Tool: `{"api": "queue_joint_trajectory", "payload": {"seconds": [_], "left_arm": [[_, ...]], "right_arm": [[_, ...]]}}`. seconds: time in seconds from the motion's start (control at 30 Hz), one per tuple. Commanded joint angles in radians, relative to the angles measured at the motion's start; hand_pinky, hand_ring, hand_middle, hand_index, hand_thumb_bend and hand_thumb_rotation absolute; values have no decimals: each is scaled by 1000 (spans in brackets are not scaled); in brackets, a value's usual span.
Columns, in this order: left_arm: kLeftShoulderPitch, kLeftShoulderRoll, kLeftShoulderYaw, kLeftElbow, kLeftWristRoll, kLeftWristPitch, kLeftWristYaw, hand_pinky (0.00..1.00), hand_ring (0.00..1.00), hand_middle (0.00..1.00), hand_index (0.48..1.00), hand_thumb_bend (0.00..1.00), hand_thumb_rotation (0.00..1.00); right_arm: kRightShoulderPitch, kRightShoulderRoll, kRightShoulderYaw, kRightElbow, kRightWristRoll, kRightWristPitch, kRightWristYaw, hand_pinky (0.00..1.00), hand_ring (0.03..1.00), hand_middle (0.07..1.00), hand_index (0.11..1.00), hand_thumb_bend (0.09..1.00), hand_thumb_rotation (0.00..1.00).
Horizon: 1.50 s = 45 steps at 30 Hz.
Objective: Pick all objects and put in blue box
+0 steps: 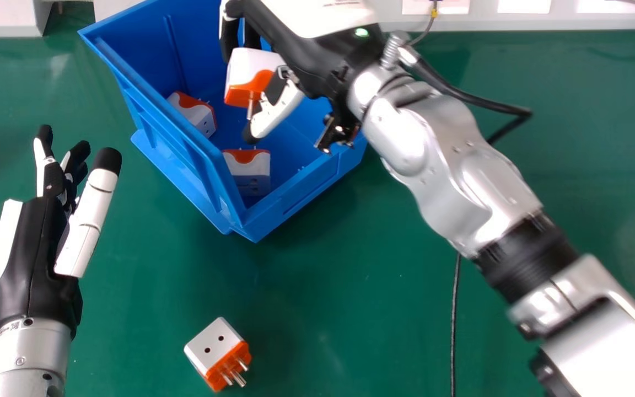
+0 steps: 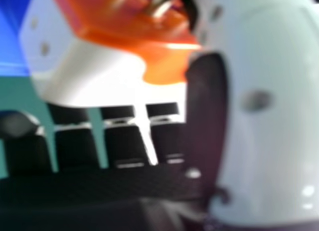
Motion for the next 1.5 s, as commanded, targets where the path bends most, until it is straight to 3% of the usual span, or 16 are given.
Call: {"api": "queue_joint_trajectory", "payload": {"seconds": [0.0,0.27,0.6,0.73,0.87,1.0,1.3,1.47], "left_arm": [[5,2,0,-26,3,-27,4,927,980,967,959,694,831],[19,3,-3,-33,14,-35,14,925,976,963,960,693,831],[32,4,-2,-45,26,-27,19,912,966,955,957,696,830],[39,-2,-9,-67,32,-15,24,905,963,953,956,698,830],[37,-3,-10,-62,34,-13,28,902,961,952,955,698,829],[45,-12,-22,-84,40,-10,35,901,961,952,955,699,829],[48,-11,-25,-87,32,-20,33,904,962,953,954,685,829],[51,-13,-27,-101,30,-10,34,906,963,954,955,679,833]], "right_arm": [[-88,23,2,49,6,4,-43,55,98,192,477,487,142],[-262,104,50,363,5,-4,-131,40,88,173,476,496,125],[-381,168,109,614,-2,-32,-213,32,79,158,478,503,117],[-390,174,147,663,-21,-21,-240,25,75,144,477,505,113],[-386,174,175,682,-31,-9,-252,29,81,151,476,506,112],[-361,163,203,693,-44,-2,-261,33,84,155,475,507,112],[-351,169,243,703,-54,21,-262,61,99,169,471,510,113],[-342,164,264,703,-58,25,-276,122,147,223,477,512,90]]}}
